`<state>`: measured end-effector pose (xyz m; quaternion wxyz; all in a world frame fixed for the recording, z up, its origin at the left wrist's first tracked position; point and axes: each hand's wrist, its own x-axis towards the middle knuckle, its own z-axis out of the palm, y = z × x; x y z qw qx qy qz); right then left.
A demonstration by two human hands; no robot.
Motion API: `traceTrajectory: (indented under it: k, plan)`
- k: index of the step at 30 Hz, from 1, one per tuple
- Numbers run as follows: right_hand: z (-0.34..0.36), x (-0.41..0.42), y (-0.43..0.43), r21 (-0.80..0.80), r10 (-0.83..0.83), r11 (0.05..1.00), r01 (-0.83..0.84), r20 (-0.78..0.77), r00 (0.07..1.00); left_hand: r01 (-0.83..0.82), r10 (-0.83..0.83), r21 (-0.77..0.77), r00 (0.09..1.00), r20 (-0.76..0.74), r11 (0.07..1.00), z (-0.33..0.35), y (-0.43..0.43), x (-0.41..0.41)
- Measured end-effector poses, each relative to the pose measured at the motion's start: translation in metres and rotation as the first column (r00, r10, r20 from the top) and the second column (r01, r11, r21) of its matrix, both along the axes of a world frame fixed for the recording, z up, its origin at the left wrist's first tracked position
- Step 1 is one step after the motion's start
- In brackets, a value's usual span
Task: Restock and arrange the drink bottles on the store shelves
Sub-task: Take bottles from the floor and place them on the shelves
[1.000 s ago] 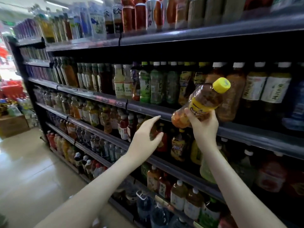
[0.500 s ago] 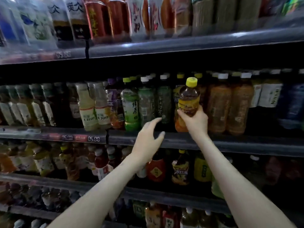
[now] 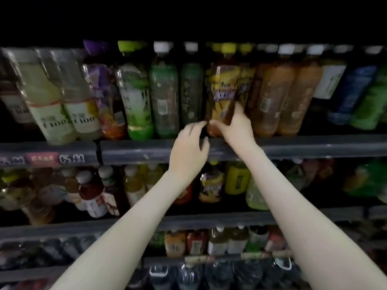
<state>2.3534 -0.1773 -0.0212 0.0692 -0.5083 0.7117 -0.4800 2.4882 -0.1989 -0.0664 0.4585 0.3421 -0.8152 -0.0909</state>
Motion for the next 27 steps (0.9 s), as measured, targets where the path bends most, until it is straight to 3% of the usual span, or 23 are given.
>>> traceTrajectory:
  k: [3,6,9,11,15,20,23,27]
  plan:
    - [-0.046,0.013,0.045,-0.174,0.004,0.985,-0.016,-0.071,0.998,0.036,-0.047,-0.141,0.996,-0.074,0.989,-0.042,0.027,0.004]
    - [-0.122,0.022,0.093,-0.232,0.127,0.962,-0.142,-0.079,0.989,0.073,-0.074,-0.015,0.994,-0.078,0.997,-0.112,0.061,0.017]
    - [-0.237,0.027,0.135,0.048,0.257,0.965,-0.259,0.047,0.965,0.028,-0.045,0.283,0.997,0.055,0.959,-0.219,0.103,0.039]
    - [-0.326,0.025,0.161,0.273,0.236,0.923,-0.270,0.153,0.960,-0.071,-0.006,0.486,0.988,0.154,0.871,-0.297,0.133,0.052]
    - [-0.510,0.013,0.216,0.644,0.123,0.706,-0.295,0.298,0.947,-0.241,-0.005,0.752,0.951,0.309,0.613,-0.445,0.189,0.070]
    - [-0.717,0.005,0.268,0.816,0.081,0.493,-0.301,0.301,0.950,-0.309,-0.062,0.875,0.933,0.356,0.374,-0.634,0.242,0.079]
    - [-0.825,0.003,0.276,0.858,0.106,0.402,-0.320,0.304,0.947,-0.288,-0.170,0.885,0.914,0.367,0.366,-0.745,0.258,0.071]
    - [-0.956,-0.002,0.278,0.833,0.245,0.414,-0.366,0.285,0.927,-0.231,-0.311,0.886,0.875,0.370,0.402,-0.864,0.258,0.054]
